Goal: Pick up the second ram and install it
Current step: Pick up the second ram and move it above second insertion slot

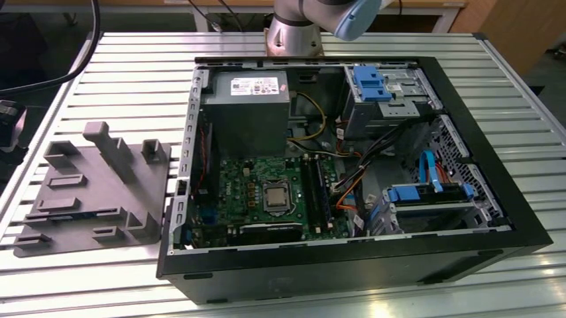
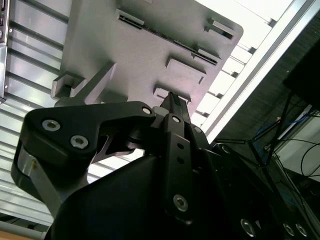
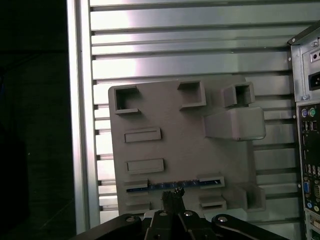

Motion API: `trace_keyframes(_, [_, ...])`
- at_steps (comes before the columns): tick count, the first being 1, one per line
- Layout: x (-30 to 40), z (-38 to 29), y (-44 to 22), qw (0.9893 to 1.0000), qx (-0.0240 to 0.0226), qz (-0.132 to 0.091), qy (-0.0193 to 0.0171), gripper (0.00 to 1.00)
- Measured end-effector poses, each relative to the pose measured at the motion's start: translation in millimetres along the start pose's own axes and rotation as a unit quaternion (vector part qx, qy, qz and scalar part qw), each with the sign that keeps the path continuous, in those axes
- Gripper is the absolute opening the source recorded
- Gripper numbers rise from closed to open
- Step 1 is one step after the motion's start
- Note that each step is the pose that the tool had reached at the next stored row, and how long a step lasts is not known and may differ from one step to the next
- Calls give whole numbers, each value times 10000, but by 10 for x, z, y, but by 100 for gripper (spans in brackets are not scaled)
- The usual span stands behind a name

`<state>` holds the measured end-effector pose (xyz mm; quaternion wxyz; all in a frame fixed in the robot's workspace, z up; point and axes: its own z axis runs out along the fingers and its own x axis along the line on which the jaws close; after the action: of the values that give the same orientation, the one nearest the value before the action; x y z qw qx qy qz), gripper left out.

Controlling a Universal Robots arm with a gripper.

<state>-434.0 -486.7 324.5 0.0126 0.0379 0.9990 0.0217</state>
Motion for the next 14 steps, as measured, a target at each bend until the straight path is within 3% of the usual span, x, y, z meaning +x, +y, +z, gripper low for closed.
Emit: trace_keyframes(14, [0,0,0,10000,-2,-100,4,11])
